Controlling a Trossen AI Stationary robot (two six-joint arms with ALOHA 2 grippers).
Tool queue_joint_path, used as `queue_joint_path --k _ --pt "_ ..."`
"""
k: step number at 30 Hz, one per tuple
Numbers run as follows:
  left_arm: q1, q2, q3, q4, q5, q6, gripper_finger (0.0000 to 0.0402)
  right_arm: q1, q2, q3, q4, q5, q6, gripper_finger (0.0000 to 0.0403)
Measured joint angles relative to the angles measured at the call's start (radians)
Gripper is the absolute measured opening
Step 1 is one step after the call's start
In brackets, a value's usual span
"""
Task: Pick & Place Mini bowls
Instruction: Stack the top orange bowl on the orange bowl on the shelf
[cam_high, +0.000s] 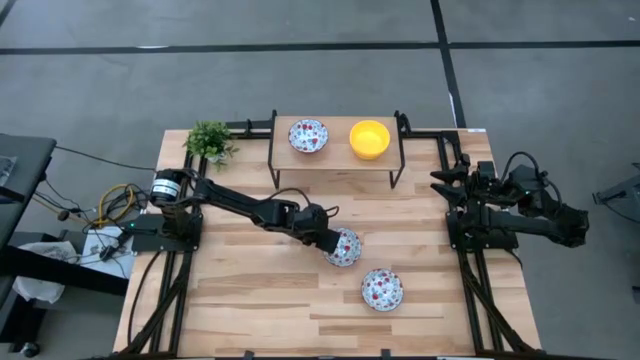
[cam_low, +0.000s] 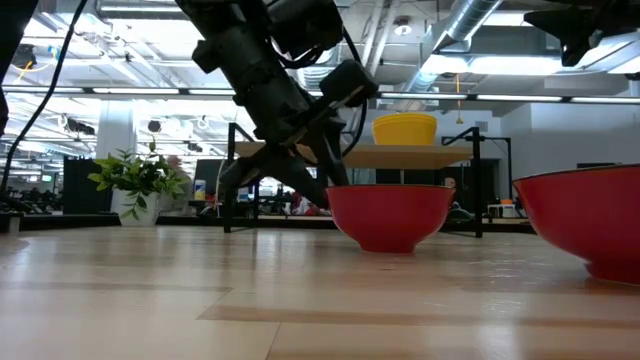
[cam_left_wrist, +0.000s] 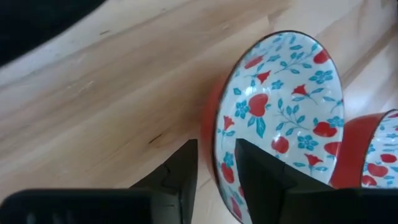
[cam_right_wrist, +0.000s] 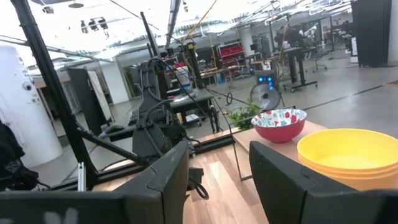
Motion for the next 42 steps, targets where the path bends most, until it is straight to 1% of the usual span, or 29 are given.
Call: queue_joint_path --k 6,9,12,13,20,26,30,34,37,42 --pt "0.005 0.000 0.000 0.000 0.000 -0.001 0.0082 0.000 0.000 0.000 0.000 0.000 0.000 0.0159" --pt "0.004 0.000 0.000 0.001 0.001 -0.001 0.0054 0.000 0.000 0.000 0.000 0.000 0.000 0.0159" --pt "0.005 0.000 0.000 0.000 0.004 0.001 0.0016 0.000 0.000 0.000 0.000 0.000 0.000 0.0159" --pt "0.006 0.000 0.000 0.000 0.005 -0.002 0.0011 0.000 0.000 0.000 0.000 0.000 0.000 0.0159" --pt "0.012 0.000 0.000 -0.001 0.027 0.013 0.0009 0.000 0.000 0.000 0.000 0.000 0.000 0.0159" --pt "0.011 -0.039 -0.001 0.001 0.063 0.068 0.0009 0.000 0.000 0.000 0.000 0.000 0.000 0.0159" --pt "0.011 -0.099 -0.001 -0.001 0.062 0.112 0.0009 0.000 0.000 0.000 0.000 0.000 0.000 0.0159" --pt "0.012 -0.197 -0.001 -0.001 0.047 0.117 0.0009 0.000 0.000 0.000 -0.001 0.000 0.000 0.0159" --pt "0.011 -0.290 -0.001 0.001 -0.020 0.132 0.0009 0.000 0.000 0.000 -0.001 0.000 0.000 0.0159" --pt "0.012 -0.442 -0.001 0.000 -0.172 0.173 0.0008 0.000 0.000 0.000 -0.001 0.000 0.000 0.0159"
